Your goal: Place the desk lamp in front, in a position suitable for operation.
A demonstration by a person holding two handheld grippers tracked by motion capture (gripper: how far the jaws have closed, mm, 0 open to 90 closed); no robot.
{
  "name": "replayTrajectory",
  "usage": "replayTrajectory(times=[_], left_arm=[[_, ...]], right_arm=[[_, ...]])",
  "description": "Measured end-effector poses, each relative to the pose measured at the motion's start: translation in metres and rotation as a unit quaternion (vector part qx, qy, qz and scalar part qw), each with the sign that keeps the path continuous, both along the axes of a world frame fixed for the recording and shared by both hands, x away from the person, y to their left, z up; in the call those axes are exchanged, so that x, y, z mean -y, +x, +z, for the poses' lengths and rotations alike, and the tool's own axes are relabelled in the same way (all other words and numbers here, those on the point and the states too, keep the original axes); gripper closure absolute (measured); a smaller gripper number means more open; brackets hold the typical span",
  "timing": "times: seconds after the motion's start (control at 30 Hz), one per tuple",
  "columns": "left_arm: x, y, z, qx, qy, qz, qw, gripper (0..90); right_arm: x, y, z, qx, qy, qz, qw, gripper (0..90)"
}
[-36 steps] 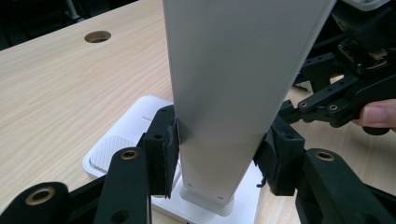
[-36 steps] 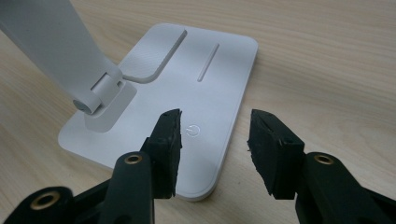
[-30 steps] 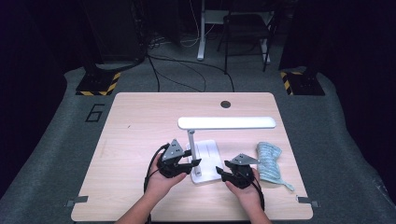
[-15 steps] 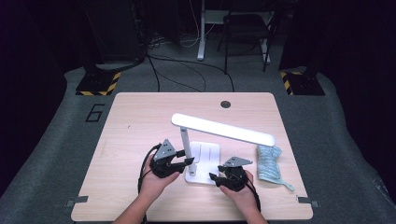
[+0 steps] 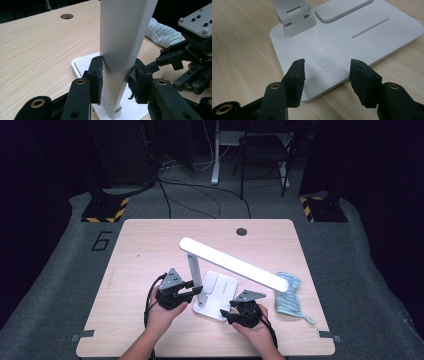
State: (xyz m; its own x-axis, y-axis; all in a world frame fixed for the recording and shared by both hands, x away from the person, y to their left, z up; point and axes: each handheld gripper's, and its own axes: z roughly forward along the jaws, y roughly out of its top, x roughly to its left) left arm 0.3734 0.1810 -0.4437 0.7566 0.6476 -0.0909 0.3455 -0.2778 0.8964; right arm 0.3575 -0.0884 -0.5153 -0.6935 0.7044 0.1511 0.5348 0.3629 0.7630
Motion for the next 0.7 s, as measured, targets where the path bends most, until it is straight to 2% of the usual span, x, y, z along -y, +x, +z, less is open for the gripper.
replayTrajectory(times=[0.43,0.6,0.7], left_arm=[[-0.0036,0.0036,0.0003,-0.001,0.007,0.006,1.0000,68.6],[-0.0060,0.0043,0.0008,0.002,0.011,0.012,0.9999,70.7],[-0.0071,0.0046,0.0011,0.003,0.013,0.015,0.9998,71.9]], right_arm=[[-0.0041,-0.0019,-0.0014,-0.008,0.021,0.003,0.9997,46.1],[-0.0063,-0.0044,-0.0002,-0.027,0.025,0.006,0.9993,46.6],[-0.0076,-0.0044,-0.0005,-0.024,0.026,0.010,0.9993,47.4]])
